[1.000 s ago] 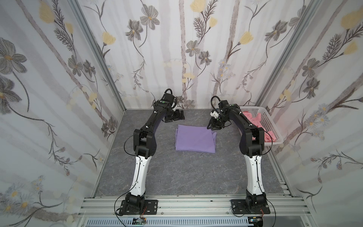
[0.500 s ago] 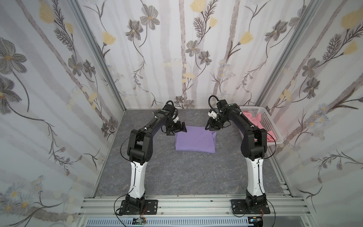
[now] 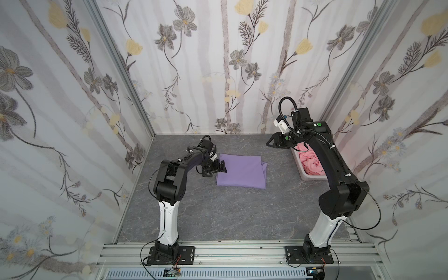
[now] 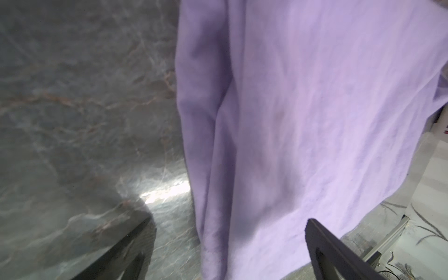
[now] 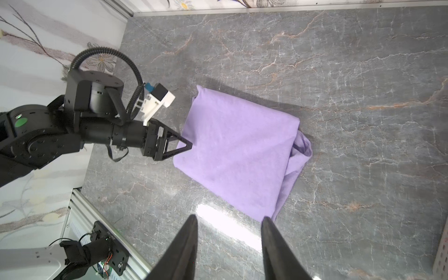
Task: Fold and stack t-shirts
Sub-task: Move the T-shirt to the corner of the board.
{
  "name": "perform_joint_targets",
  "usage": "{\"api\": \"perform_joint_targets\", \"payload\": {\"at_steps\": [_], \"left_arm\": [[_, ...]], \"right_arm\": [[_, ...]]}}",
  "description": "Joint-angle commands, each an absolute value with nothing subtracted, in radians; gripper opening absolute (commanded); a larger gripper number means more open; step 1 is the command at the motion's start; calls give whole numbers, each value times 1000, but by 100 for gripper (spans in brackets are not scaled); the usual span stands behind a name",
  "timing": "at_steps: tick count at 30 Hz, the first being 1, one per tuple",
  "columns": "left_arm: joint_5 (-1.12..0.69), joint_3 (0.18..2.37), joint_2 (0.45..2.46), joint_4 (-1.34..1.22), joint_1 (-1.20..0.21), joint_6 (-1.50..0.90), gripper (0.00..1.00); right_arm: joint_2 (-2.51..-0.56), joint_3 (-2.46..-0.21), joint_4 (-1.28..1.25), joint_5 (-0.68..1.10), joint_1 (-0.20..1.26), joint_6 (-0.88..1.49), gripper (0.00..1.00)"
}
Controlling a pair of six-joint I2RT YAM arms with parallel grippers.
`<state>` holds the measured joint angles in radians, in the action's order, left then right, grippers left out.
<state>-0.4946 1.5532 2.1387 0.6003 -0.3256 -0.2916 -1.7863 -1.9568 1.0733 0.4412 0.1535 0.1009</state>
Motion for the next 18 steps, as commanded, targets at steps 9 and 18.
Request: {"api": "perform_joint_targets", "payload": {"at_steps": [9, 18], "left_arm": [[-495, 1744, 2347, 685, -383, -260, 0], [-240, 1981, 2336, 925, -303, -163, 0]], "right_arm": [[-1682, -1786, 1083, 399, 130, 75, 43], [-1660, -1769, 1077, 412, 129, 89, 43]]}}
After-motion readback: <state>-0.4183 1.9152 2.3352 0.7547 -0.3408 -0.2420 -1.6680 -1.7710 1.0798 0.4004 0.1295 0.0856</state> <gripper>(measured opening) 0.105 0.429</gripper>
